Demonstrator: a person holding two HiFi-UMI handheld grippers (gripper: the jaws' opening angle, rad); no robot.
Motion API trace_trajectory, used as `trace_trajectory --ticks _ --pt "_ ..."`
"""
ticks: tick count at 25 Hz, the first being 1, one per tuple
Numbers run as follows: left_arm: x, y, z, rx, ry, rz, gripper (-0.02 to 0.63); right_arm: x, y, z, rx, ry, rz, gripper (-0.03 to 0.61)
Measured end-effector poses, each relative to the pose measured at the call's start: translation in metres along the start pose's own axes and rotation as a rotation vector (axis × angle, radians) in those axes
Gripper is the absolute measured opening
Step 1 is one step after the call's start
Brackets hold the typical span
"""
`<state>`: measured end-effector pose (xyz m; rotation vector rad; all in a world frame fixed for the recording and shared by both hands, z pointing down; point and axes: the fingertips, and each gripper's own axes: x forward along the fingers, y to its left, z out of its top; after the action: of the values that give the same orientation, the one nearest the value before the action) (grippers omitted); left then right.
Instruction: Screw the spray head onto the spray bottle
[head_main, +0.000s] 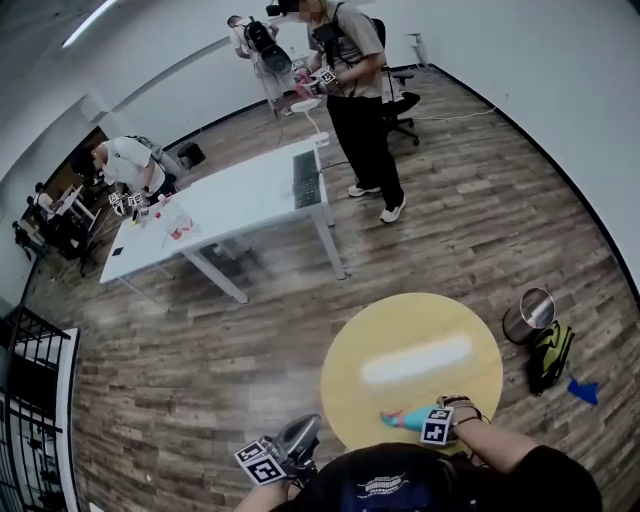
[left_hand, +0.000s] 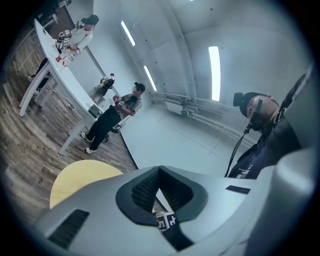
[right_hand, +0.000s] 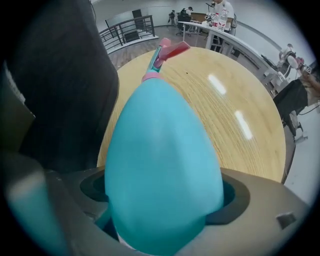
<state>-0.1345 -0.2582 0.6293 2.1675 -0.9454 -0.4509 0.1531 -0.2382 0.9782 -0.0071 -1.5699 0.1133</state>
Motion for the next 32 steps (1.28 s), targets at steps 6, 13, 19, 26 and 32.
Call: trace_trajectory --ticks 6,13,19,26,32 --pt "-0.036 0.024 0.018 -0.024 0.061 -0.150 0.008 0.002 0.038 0.014 0.130 0.048 0.051 0.460" --pt "-0.068 0.042 0.048 0.008 0.123 -0.308 0.008 -0.095 0.030 0.079 0.420 -0.270 -0.065 0.460" --pt "-0.039 0.013 0.073 0.038 0.124 -0.378 0.009 -0.247 -0.019 0.115 0.363 -0.474 -0.318 0.460" --pt "0.026 -0.068 0.062 0.204 0.269 -0.396 0.156 -0.323 -0.017 0.124 0.088 -0.513 -0.359 0.460" --pt "0.075 -0.122 0.020 0.492 0.395 -0.382 0.233 -0.332 0.000 0.098 -0.022 -0.528 -0.284 0.460"
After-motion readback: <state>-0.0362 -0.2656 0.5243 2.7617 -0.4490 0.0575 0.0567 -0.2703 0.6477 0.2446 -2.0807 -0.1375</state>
